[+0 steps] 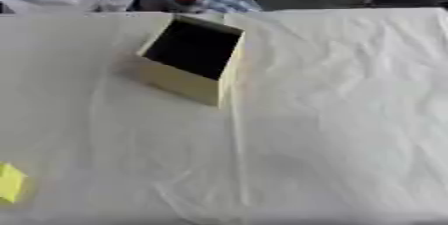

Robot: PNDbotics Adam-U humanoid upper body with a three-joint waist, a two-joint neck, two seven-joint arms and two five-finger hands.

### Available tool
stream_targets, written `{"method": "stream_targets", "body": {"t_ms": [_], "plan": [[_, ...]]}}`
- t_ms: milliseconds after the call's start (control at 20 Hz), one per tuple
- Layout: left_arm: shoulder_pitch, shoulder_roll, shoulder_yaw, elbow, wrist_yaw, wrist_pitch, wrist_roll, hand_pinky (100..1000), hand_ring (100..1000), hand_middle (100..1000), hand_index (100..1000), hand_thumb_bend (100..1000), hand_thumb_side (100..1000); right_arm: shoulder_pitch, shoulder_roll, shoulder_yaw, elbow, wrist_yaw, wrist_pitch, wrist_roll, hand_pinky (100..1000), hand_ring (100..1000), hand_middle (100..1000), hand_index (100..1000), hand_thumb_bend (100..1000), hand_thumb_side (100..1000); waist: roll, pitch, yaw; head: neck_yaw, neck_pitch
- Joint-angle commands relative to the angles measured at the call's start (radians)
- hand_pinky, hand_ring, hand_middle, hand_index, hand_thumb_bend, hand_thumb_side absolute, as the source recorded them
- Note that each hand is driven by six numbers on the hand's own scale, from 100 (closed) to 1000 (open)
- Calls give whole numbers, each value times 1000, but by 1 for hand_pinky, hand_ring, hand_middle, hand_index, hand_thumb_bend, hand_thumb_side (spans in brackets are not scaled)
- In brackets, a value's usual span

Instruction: Pick up objects on the table and place them in the box.

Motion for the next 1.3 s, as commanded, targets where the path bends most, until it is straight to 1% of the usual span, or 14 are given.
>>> {"method": "stream_targets", "body": {"t_ms": [50, 300, 500, 650, 800, 850, 950, 1000, 1050, 1100, 1150, 1200, 1250, 1300], "plan": [[-6, 36, 9, -14, -4, -3, -1, 725, 799, 806, 836, 100, 543, -8, -16, -5, -15, 10, 4, 0, 617, 676, 558, 713, 100, 846, 2, -7, -1, -3, 6], [11, 71, 17, -14, -22, -3, -31, 724, 794, 801, 842, 100, 510, -5, -20, -6, -15, 12, 6, -3, 617, 676, 558, 713, 100, 847, 4, -8, 1, -10, 6], [36, 132, 44, -14, -68, 17, -89, 735, 799, 801, 852, 100, 442, -1, -23, -7, -15, 16, 8, -5, 616, 675, 557, 712, 100, 848, 8, -7, 6, -23, 6], [47, 194, 57, -14, -142, 24, -137, 749, 808, 804, 857, 100, 391, 1, -24, -6, -15, 18, 10, -7, 615, 675, 556, 712, 100, 849, 10, -7, 10, -37, 6], [52, 244, 58, -14, -220, 26, -172, 766, 821, 813, 862, 100, 366, 3, -26, -6, -15, 20, 12, -8, 615, 674, 556, 712, 100, 849, 12, -8, 14, -44, 6], [56, 260, 56, -14, -249, 27, -188, 775, 827, 816, 862, 100, 345, 3, -26, -7, -15, 21, 12, -9, 614, 674, 556, 712, 100, 850, 12, -8, 14, -46, 6], [61, 285, 51, -14, -309, 32, -224, 785, 833, 818, 864, 100, 341, 5, -27, -7, -15, 22, 13, -10, 614, 674, 555, 711, 100, 850, 13, -8, 14, -48, 6], [62, 295, 47, -14, -338, 36, -242, 787, 835, 817, 862, 100, 347, 5, -27, -7, -15, 22, 13, -10, 614, 674, 555, 711, 100, 850, 13, -8, 14, -49, 6], [64, 304, 41, -14, -364, 41, -260, 794, 840, 821, 866, 100, 388, 5, -27, -6, -15, 23, 14, -10, 614, 674, 555, 711, 100, 850, 14, -8, 13, -50, 6], [68, 313, 34, -14, -391, 49, -281, 798, 843, 823, 868, 100, 405, 5, -27, -6, -15, 23, 14, -10, 614, 673, 555, 711, 100, 850, 14, -8, 13, -50, 6], [72, 322, 27, -14, -416, 59, -304, 806, 850, 829, 875, 100, 465, 5, -27, -6, -15, 23, 14, -10, 613, 673, 555, 711, 100, 852, 14, -8, 13, -50, 6], [78, 330, 20, -14, -441, 71, -328, 809, 853, 830, 879, 100, 500, 6, -27, -6, -15, 23, 15, -10, 613, 673, 554, 711, 100, 853, 15, -8, 13, -50, 6], [85, 337, 12, -14, -462, 84, -350, 820, 861, 836, 883, 100, 556, 6, -27, -5, -15, 23, 16, -10, 612, 672, 554, 711, 100, 854, 15, -7, 14, -51, 6], [93, 345, 4, -14, -484, 98, -372, 822, 864, 837, 884, 100, 569, 7, -27, -5, -15, 23, 16, -10, 612, 672, 554, 711, 100, 854, 16, -7, 15, -54, 6]]}}
